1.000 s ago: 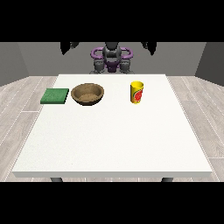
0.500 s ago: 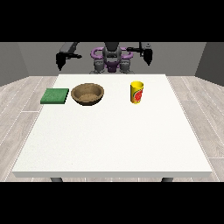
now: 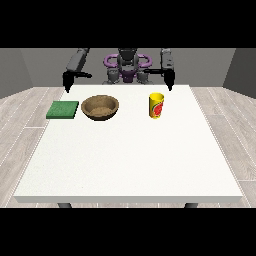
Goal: Pick the cup and pour the ball into the bowl, then pick the bowl and place it on the pad
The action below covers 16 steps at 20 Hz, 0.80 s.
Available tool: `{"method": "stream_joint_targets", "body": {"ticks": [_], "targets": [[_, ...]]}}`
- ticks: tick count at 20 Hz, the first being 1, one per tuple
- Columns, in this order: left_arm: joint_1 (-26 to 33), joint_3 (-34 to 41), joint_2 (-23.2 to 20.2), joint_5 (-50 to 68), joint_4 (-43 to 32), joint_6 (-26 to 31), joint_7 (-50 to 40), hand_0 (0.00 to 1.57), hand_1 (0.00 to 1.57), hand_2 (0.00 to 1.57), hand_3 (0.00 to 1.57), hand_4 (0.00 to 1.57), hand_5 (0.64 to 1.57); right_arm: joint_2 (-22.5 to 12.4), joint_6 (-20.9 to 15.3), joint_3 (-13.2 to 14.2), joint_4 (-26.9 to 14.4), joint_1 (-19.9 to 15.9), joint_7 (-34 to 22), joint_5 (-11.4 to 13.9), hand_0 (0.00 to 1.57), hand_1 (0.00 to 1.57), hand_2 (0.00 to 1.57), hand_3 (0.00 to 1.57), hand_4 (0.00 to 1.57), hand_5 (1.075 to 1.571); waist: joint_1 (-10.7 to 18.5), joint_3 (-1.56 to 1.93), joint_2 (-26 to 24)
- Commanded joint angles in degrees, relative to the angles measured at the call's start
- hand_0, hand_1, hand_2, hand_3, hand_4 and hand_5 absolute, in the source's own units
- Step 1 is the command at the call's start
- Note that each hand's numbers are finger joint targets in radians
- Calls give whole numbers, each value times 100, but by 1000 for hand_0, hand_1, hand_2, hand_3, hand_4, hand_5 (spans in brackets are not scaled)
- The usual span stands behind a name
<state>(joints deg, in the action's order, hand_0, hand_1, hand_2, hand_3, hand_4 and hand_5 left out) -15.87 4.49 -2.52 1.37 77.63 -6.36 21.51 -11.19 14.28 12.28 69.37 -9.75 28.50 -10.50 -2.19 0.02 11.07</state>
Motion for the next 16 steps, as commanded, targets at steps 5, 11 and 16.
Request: {"method": "stream_joint_targets", "body": {"ticks": [5, 11, 16], "targets": [[-1055, 667, -431, 154, -1354, -39, 593, 0, 0, 0, 0, 0, 1440, 41, 184, 17, -786, -423, 770, 99, 0, 0, 0, 0, 0, 1547, -202, -1, 514], [-1296, 1142, -760, 437, -2481, 334, 1595, 0, 0, 0, 0, 0, 1412, -141, 395, 11, -758, -477, 1056, 148, 0, 0, 0, 0, 0, 1547, -397, -4, 980], [-1781, 1193, -821, 350, -2970, 150, 1930, 0, 0, 0, 0, 0, 1393, -140, 375, 44, -1213, -846, 1422, 233, 0, 0, 0, 0, 0, 1548, -396, -2, 1296]]}}
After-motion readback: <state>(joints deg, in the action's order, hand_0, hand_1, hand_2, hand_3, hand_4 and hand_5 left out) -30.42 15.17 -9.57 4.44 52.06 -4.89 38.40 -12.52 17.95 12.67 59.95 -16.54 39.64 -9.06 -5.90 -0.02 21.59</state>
